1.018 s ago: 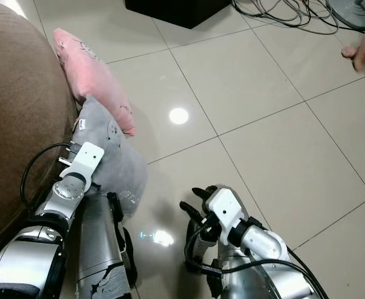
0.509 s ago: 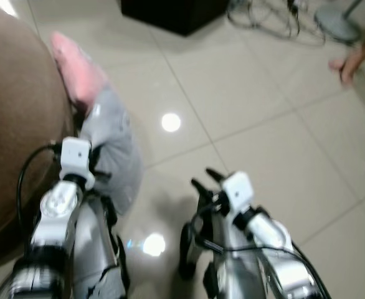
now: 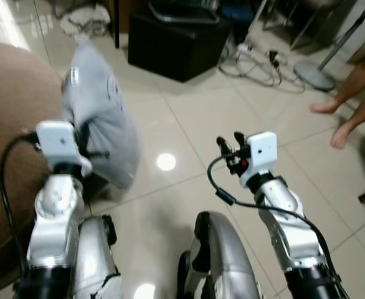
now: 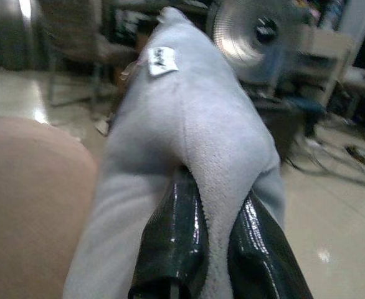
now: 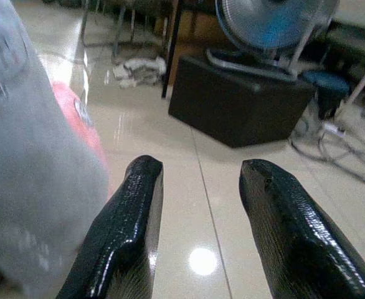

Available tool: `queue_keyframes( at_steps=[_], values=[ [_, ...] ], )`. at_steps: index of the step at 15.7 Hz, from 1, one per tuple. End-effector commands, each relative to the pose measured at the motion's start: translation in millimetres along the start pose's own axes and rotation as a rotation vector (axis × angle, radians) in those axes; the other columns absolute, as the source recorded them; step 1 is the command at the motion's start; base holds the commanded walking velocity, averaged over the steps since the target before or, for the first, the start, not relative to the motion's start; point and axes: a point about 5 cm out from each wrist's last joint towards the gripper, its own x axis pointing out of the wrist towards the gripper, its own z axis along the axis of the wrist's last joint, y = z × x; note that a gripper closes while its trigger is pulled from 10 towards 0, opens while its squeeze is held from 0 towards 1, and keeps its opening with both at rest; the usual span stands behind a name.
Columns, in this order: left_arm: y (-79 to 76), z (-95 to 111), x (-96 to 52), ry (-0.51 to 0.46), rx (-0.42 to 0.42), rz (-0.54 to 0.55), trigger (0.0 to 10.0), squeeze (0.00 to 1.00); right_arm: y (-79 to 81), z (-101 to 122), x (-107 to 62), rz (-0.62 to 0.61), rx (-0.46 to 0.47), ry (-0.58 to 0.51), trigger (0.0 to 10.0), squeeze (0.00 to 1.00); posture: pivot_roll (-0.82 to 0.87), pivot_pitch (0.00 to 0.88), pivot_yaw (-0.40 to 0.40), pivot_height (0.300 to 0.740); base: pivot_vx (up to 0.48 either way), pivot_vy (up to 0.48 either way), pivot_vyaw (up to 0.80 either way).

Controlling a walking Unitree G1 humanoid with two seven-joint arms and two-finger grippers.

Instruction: Move the pillow to the sofa from floor

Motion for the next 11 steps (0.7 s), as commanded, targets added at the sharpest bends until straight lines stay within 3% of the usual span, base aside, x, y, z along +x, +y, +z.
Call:
queue_keyframes(
  at_steps=[1,6,11],
  values=[
    [-22.2,7,2.6,-0.037,-0.001,-0.085,10.0,0.0,-6.0,-1,-1.1,-0.03,-0.002,0.003,10.0,0.0,0.14,0.053,-0.232,0.581,0.0,0.0,0.0],
    [-45.1,17,17.7,-0.038,0.055,-0.167,10.0,0.0,-8.4,-3,-1.4,-0.061,-0.007,0.016,10.0,0.0,0.15,0.037,-0.22,0.631,0.0,0.0,0.0],
    [-47.6,19,29.5,-0.032,0.084,-0.214,10.0,0.0,-14.6,-6,-6.2,-0.14,0.004,0.008,10.0,0.0,0.14,0.021,-0.145,0.681,0.0,0.0,0.0]
  ],
)
